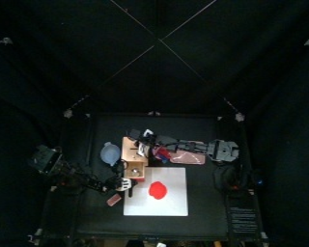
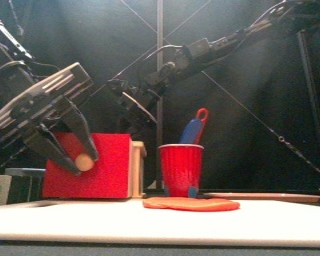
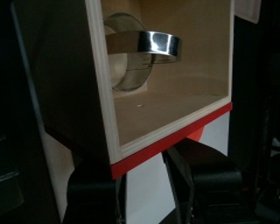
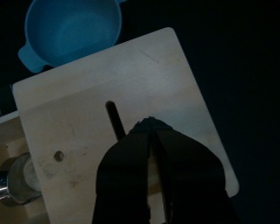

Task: Get the cutter from the drawer then cut the dough then place the extra dough in the bowl
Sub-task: Open the drawer

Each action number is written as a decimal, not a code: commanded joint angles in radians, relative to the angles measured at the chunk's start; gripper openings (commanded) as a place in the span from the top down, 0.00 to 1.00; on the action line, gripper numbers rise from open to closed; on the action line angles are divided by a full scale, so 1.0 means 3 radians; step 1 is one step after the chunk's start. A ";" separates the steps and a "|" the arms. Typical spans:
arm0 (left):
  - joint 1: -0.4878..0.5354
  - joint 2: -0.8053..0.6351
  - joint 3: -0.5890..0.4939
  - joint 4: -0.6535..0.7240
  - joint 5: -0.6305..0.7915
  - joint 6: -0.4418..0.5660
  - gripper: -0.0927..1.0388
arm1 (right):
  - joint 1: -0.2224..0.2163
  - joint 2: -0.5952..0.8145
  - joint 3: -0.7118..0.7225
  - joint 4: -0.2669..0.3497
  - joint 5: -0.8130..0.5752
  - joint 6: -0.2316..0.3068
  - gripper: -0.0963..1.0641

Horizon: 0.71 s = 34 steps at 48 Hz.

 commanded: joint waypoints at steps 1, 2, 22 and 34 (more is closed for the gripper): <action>-0.0010 -0.0005 -0.0015 -0.0010 -0.0005 0.0005 0.44 | 0.0005 -0.0005 0.0020 0.0005 0.0051 0.0000 0.88; -0.0010 -0.0005 -0.0015 -0.0010 0.0000 0.0005 0.43 | 0.0005 -0.0005 0.0020 0.0005 0.0051 0.0000 0.88; 0.0000 0.0036 -0.0046 0.0010 0.0000 0.0005 0.22 | 0.0010 0.0000 0.0026 -0.0010 0.0051 0.0000 0.88; -0.0010 -0.0015 -0.0097 0.0051 0.0000 0.0010 0.22 | 0.0010 0.0000 0.0020 -0.0010 0.0051 0.0000 0.88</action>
